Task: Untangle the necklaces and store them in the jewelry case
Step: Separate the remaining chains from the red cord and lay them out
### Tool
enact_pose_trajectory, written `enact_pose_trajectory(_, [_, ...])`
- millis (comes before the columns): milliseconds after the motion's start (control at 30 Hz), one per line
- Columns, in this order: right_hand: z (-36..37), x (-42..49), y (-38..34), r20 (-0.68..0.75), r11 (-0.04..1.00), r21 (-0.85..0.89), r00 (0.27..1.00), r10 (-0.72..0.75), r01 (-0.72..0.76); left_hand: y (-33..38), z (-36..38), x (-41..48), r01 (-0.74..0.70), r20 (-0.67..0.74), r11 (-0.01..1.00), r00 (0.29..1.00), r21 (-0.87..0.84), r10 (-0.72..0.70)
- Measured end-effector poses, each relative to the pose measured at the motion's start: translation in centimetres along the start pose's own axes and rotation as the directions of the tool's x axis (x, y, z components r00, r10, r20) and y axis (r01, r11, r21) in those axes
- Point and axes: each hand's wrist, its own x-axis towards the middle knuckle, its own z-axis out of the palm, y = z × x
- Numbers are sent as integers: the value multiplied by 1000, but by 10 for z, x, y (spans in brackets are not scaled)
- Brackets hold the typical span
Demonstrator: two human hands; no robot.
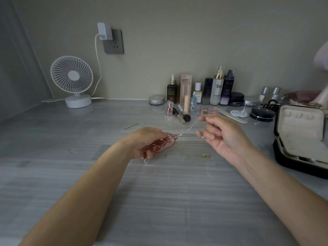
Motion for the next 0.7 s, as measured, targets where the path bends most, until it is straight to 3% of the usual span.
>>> enact_pose_trajectory(167, [1,-4,-7,11,1000,-15,1000,19,-19,-2,-4,3,47,-41,998,998,31,-46])
enact_pose_trajectory(367, [-4,-7,-14,108,997,-76,994,16,-8,-1,-7,1,45,-77,976,997,214,-29])
enact_pose_trajectory(533, [-6,-7,-17,138,994,-110,990,1,15,1,-9,-6,74,-141,825,990,560,7])
enact_pose_trajectory(700, [-7,-6,-18,148,999,-2,988,-33,34,1,-11,-7,69,-190,669,976,740,110])
